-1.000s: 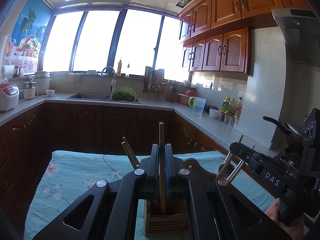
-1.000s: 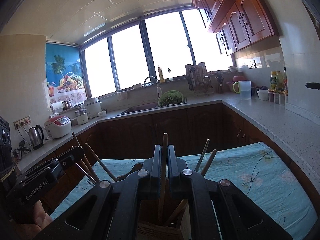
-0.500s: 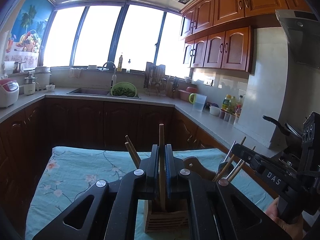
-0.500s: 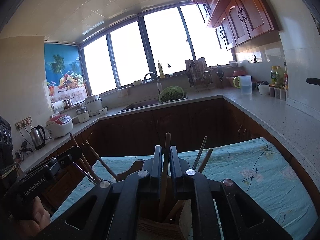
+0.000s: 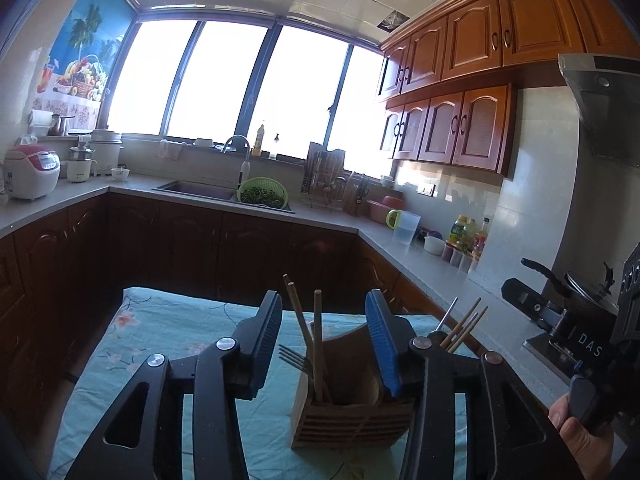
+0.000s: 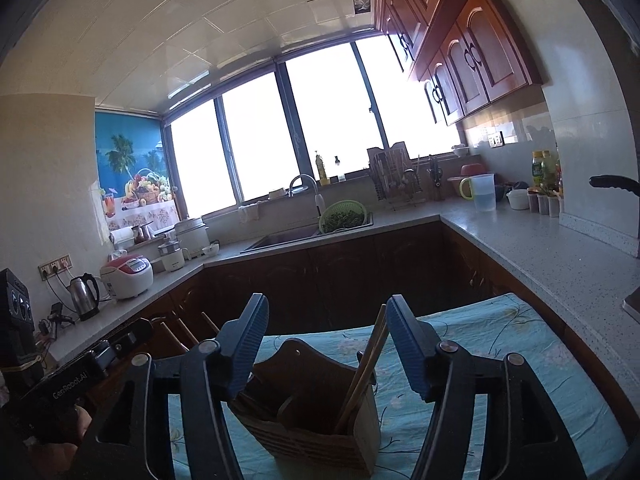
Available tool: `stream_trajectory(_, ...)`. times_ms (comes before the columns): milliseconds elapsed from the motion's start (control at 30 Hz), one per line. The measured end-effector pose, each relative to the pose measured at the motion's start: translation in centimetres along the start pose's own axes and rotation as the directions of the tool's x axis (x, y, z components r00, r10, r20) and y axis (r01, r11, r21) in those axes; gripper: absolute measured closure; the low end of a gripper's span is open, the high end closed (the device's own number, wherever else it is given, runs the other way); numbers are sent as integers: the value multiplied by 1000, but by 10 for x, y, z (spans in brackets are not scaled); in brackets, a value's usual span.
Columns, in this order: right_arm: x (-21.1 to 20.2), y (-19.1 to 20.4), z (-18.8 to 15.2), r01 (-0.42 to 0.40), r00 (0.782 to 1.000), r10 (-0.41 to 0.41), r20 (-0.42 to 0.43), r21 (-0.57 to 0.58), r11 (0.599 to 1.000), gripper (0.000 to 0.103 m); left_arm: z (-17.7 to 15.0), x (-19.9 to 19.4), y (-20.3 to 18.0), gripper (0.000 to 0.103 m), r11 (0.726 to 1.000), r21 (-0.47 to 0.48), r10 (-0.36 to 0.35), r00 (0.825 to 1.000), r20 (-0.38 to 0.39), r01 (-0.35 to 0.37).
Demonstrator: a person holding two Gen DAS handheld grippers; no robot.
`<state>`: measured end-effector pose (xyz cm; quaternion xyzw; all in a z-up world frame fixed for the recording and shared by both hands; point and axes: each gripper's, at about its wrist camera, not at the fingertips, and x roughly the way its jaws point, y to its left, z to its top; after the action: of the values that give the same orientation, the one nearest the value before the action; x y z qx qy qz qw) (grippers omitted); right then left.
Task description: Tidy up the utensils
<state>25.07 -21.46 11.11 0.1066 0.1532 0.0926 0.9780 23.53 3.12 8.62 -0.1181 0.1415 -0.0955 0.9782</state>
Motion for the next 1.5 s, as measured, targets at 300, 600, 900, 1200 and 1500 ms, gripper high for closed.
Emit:
stream_trajectory(300,-38,-11,-46,13,998,-10,-58,47,999,10,-49,-52,14,40,994,-73,72,993,-97,-80)
stream_trajectory(600,-73,-16,-119,32,977,-14,-213,85,996,8,-103,-97,25,32,980,-128,120,965,-235,-153)
stream_trajectory(900,-103,-16,-148,41,962,-8,-272,115,992,8,-111,-134,28,31,974,-139,138,952,-274,-182)
stream_trajectory(1200,-130,-9,-154,40,967,-16,-255,90,995,8,-117,-164,17,27,980,-100,140,953,-268,-172)
stream_trajectory(1500,-175,14,-118,41,993,-45,-105,-41,998,0,-99,-209,-13,15,987,17,159,974,-161,-158)
